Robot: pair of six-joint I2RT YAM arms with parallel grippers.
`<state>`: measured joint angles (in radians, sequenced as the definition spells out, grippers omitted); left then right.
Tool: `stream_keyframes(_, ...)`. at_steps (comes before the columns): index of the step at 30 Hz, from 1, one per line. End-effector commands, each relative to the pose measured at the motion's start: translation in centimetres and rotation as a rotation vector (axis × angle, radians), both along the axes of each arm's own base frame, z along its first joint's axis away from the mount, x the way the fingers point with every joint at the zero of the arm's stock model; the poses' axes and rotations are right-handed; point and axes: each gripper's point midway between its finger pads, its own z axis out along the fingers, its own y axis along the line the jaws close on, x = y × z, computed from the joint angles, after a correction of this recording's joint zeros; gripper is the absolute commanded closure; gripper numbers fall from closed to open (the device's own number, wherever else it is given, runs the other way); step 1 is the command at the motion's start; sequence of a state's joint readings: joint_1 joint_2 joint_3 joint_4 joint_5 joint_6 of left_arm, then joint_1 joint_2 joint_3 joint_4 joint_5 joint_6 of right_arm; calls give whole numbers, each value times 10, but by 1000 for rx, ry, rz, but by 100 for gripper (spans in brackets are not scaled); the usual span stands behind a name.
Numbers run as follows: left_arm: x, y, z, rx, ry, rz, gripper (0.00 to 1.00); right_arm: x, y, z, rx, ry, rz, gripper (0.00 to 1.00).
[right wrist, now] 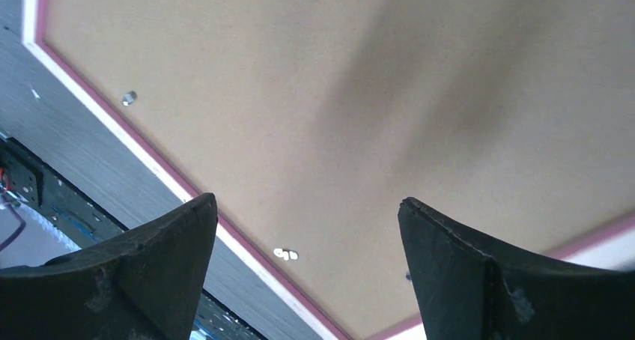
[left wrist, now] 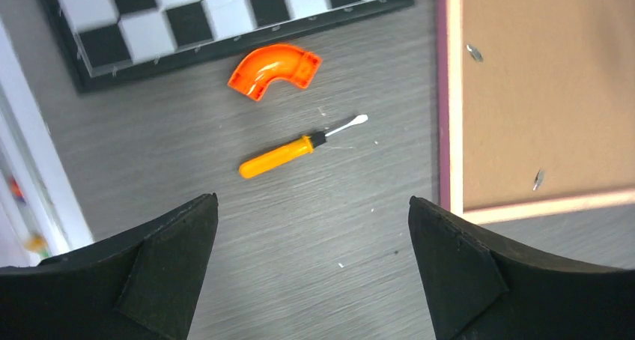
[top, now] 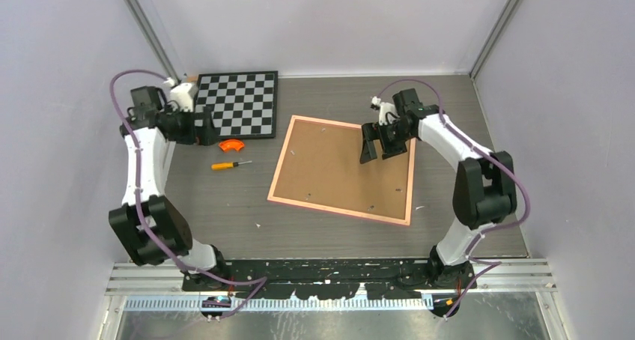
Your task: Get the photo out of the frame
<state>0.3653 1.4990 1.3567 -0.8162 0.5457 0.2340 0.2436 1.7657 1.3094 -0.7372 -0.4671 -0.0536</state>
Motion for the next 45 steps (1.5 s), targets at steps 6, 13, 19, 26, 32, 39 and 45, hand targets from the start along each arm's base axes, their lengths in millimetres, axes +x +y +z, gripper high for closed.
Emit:
stream_keyframes(6, -52, -141, 23, 353, -128, -685, 0, 0, -38, 98, -15, -331, -80, 1)
stream_keyframes(13, -94, -242, -21, 575, -135, -1051, 0, -4, -78, 160, 12, -501, -334, 0)
stream_keyframes(19, -129, -317, -54, 679, -152, -1292, 0, -14, -108, 174, -55, -549, -528, 0)
stream_keyframes(26, -153, -378, -94, 684, -163, -1430, 7, -28, -125, 147, -66, -438, -575, 0)
stream_keyframes(32, -148, -392, -124, 694, -129, -1440, 22, -42, -129, 117, -16, -306, -567, 0)
stream_keyframes(39, -149, -392, -146, 709, -111, -1459, 45, -52, -114, 111, 58, -270, -491, 0)
stream_keyframes(45, -151, -379, -169, 752, -53, -1459, 82, -56, -115, 115, 36, -338, -423, 0)
